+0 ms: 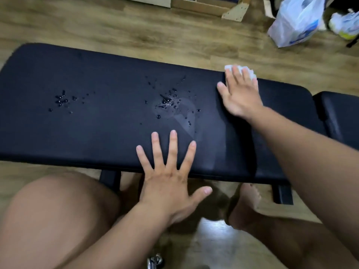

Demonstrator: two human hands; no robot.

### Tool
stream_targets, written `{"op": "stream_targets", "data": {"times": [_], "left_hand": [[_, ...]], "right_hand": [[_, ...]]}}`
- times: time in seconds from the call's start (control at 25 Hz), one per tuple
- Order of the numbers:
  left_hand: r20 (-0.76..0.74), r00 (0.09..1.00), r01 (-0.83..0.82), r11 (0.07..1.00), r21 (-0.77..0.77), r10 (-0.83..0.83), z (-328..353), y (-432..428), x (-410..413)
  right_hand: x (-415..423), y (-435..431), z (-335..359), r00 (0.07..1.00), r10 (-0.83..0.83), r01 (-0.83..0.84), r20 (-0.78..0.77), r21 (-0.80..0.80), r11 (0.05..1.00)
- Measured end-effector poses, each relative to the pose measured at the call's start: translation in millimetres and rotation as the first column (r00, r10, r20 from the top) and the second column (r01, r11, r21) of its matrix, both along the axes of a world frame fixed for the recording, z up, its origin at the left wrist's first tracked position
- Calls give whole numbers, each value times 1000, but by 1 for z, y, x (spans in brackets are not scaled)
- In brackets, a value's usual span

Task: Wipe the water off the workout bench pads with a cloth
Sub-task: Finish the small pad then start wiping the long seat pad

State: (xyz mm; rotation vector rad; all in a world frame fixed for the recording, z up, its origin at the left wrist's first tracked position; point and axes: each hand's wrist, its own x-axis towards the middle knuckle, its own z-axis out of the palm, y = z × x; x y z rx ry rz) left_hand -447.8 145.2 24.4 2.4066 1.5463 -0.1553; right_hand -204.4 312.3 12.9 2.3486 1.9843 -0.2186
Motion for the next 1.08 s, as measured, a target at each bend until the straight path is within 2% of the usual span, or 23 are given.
{"op": "stream_targets", "data": {"times": [0.12, 0.2, 0.36, 0.48, 0.6, 0.72, 0.8, 0.88, 0.96, 1.08], "left_hand": [[-73, 997, 17, 994, -104, -24, 3, 0, -2], [-103, 994, 30, 991, -133, -44, 10, 2, 0], [-110, 992, 44, 980, -196, -66, 11, 3, -3], [-64, 994, 81, 987, -138, -91, 9, 2, -11], [-33, 991, 126, 990, -65, -128, 6, 0, -23], [19, 995, 98, 986, 138, -101, 0, -1, -34], [15, 998, 50, 987, 154, -53, -3, 0, -44], [-7, 999, 41, 993, 108, -40, -2, 6, -52], [3, 999, 48, 997, 54, -48, 2, 9, -51], [33, 998, 53, 993, 105, -57, 5, 12, -37]], "right_hand": [[-3, 29, 6, 993, -88, 84, -78, -52, 995], [-12, 5, 14, 987, -99, 94, -125, -46, 994], [-66, -145, 20, 989, 22, -21, -147, 13, 1000], [-98, -235, 25, 976, 97, -114, -197, -78, 990], [-87, -192, 23, 983, 40, -50, -178, -48, 998], [-66, -89, 11, 995, 3, -4, -105, -9, 1000], [-55, -22, 8, 994, -26, 20, -105, -60, 998], [-52, 17, 12, 988, -74, 60, -139, -100, 993], [-55, 17, 15, 985, -88, 74, -151, -92, 993], [-73, -57, 14, 992, -12, 9, -128, -27, 1000]]}}
